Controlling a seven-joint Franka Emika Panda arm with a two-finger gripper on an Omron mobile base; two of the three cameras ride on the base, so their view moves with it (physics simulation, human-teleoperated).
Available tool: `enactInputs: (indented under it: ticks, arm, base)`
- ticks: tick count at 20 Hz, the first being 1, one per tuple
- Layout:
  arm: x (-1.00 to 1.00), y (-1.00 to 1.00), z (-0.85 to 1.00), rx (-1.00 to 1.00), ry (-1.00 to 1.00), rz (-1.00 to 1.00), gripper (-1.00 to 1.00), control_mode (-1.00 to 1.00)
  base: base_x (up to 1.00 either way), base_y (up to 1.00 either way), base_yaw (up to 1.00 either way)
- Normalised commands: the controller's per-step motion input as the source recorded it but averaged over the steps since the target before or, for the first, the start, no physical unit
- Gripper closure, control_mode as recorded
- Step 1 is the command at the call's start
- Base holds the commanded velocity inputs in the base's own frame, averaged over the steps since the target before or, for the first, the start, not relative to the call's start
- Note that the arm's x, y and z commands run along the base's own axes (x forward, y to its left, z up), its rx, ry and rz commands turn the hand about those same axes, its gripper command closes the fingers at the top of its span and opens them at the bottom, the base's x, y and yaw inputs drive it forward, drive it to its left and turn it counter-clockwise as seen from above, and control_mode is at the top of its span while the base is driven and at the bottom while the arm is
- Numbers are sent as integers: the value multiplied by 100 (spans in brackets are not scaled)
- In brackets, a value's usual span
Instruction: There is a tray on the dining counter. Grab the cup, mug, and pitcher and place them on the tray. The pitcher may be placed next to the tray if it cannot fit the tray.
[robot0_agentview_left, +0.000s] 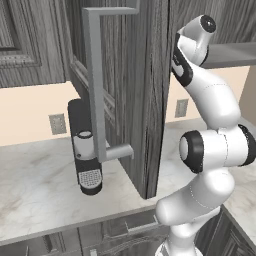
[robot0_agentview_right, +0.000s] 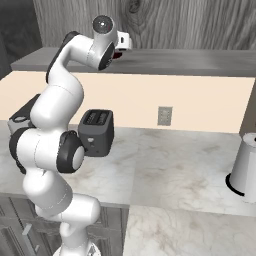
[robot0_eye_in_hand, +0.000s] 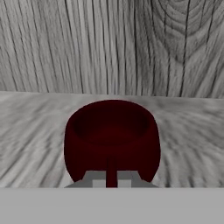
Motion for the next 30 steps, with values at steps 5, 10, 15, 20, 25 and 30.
enactInputs:
  ticks: [5,10,15,20,25,30]
  arm:
    - [0,0,14,0,0,0,100,-100]
    - [0,-5,20,1,0,0,100,-100]
    - [-3,-3,0,1,0,0,100,-100]
    - [-8,-3,0,0,0,0,100,-100]
    - [-9,0,0,0,0,0,100,-100]
    - [-11,0,0,0,0,0,100,-100]
  base:
    - [0,0,0]
    - [0,0,0]
    - [0,0,0]
    - [0,0,0]
    - [0,0,0]
    - [0,0,0]
